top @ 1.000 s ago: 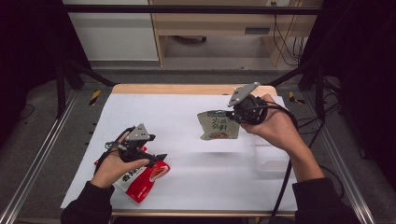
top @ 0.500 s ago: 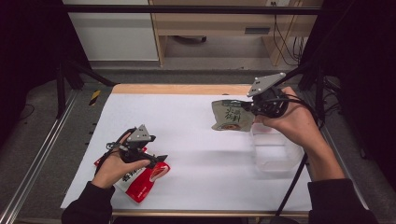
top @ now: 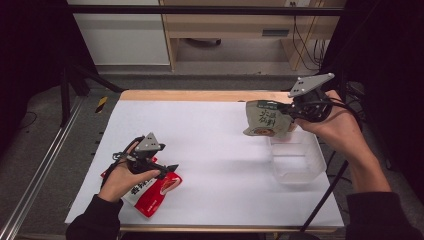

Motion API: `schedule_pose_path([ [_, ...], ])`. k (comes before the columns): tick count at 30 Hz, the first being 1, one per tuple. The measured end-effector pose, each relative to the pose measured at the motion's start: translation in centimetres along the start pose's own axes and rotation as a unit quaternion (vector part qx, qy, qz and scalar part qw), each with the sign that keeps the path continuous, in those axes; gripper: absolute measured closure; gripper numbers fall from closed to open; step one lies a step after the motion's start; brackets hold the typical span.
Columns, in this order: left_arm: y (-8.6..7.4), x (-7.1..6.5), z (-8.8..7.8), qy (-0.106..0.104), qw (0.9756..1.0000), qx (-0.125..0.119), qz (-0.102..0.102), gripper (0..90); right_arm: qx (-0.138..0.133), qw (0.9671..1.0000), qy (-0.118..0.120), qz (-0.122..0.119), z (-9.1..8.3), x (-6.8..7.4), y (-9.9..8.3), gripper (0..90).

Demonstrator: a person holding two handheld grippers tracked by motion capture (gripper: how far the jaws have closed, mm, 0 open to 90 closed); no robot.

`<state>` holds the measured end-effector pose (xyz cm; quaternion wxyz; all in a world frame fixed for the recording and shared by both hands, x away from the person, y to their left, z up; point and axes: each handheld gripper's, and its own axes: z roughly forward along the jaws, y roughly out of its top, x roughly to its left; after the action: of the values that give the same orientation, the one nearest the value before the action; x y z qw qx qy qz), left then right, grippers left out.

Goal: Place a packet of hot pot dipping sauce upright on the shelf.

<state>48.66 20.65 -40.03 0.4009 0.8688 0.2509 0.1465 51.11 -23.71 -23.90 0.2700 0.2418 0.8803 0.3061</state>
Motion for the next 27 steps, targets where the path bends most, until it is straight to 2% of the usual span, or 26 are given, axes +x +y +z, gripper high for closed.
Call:
schedule_pose_path([
  [4,-0.2,0.1,-0.1,0.001,1.0000,0.000,-0.002,13.2,0.006,1.0000,-0.003,0.005,0.1,-0.9,-1.2,90.0],
  [5,-0.5,0.2,-0.1,0.002,1.0000,0.001,-0.004,13.2,0.002,1.0000,-0.001,0.009,0.2,-1.6,-2.0,90.0],
  [7,-0.6,0.3,-0.1,0.002,1.0000,0.001,-0.006,13.2,0.002,0.9999,-0.002,0.010,0.2,-1.8,-2.3,90.0],
  [13,-1.5,0.7,0.6,0.009,0.9998,0.009,-0.017,13.0,0.003,0.9999,-0.002,0.015,0.4,-3.8,-4.9,90.0],
  [17,-1.6,0.7,0.8,0.012,0.9997,0.013,-0.016,12.6,0.005,0.9999,-0.001,0.010,0.6,-4.7,-6.2,90.0],
  [23,-1.7,0.7,0.9,0.013,0.9997,0.015,-0.018,12.3,0.004,0.9999,0.005,0.011,1.3,-5.7,-7.3,90.0],
  [27,-1.8,0.9,0.9,0.014,0.9995,0.012,-0.024,11.1,0.015,0.9997,0.010,0.016,2.2,-6.0,-8.0,90.0],
])
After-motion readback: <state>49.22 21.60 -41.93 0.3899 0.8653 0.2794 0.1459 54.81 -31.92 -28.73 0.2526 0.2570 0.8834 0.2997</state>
